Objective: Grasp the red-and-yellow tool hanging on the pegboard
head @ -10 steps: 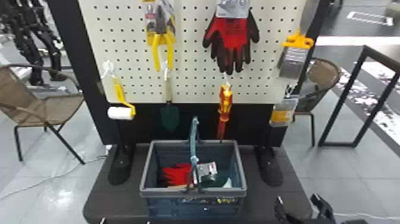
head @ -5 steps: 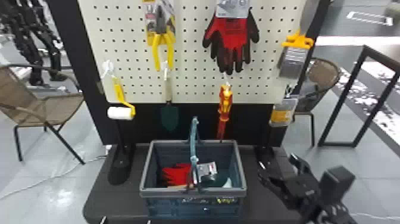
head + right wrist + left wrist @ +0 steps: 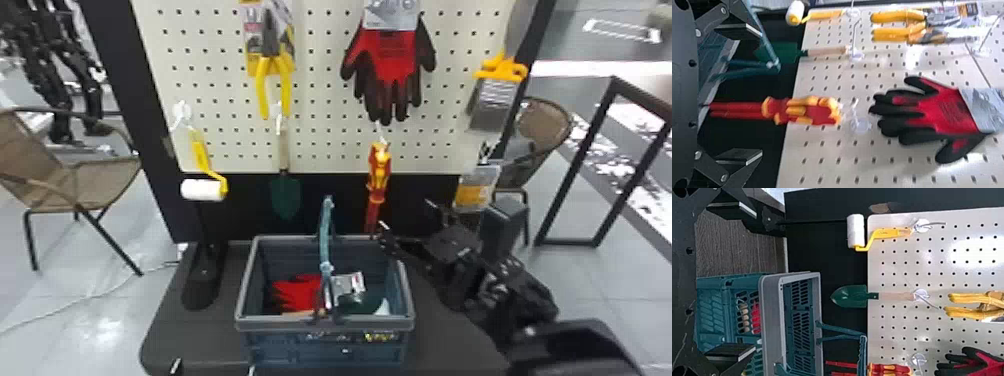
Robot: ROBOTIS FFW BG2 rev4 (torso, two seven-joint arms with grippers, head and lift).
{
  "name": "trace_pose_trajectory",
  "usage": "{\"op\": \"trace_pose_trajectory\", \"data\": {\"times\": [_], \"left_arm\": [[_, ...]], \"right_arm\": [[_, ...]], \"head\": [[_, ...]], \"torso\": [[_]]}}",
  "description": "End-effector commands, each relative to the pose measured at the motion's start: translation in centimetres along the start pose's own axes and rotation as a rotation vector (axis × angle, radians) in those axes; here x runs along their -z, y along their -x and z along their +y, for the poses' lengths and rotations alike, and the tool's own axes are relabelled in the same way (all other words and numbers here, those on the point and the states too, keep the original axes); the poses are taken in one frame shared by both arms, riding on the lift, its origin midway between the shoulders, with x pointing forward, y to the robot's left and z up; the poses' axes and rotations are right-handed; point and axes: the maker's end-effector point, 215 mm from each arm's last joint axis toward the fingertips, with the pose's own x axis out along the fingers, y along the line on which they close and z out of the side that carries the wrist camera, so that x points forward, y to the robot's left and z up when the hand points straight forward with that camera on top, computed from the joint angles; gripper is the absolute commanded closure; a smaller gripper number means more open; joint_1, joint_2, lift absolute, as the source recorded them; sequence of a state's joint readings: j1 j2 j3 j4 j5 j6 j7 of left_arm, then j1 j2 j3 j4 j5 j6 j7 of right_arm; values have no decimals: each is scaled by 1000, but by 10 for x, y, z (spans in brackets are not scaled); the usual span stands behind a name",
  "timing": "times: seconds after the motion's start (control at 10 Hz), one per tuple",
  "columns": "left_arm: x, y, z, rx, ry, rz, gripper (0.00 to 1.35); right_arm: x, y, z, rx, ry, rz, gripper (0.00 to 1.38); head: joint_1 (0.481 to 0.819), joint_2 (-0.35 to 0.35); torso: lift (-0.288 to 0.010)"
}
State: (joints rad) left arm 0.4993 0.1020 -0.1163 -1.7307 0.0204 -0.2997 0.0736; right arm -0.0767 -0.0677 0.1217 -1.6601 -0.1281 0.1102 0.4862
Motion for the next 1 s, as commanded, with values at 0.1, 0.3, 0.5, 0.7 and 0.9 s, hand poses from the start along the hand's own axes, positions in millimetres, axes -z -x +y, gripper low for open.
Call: {"op": "trace_pose_trajectory", "data": {"times": [0.1,0.3,0.5,0.7,0.9], "left_arm": [[-1,-2,1,0,0,-3,122],[-3,-6,-1,4,2,-10,122],[-6,-10,-6,12,7,-21,124],[-9,-14,-9,16,12,-32,124],[-12,-17,-9,15,16,-42,122]], "right_arm": [[6,-27,17,-72,-22,30,233],[12,-42,23,-126,-32,52,233],[5,-59,15,-150,-19,57,233],[5,-67,5,-147,-3,71,233],[4,-70,-7,-139,4,79,233]], "head": [[549,0],[549,0],[549,0],[549,0],[549,0]], "torso": [[-100],[-100],[-100],[-100],[-100]]}}
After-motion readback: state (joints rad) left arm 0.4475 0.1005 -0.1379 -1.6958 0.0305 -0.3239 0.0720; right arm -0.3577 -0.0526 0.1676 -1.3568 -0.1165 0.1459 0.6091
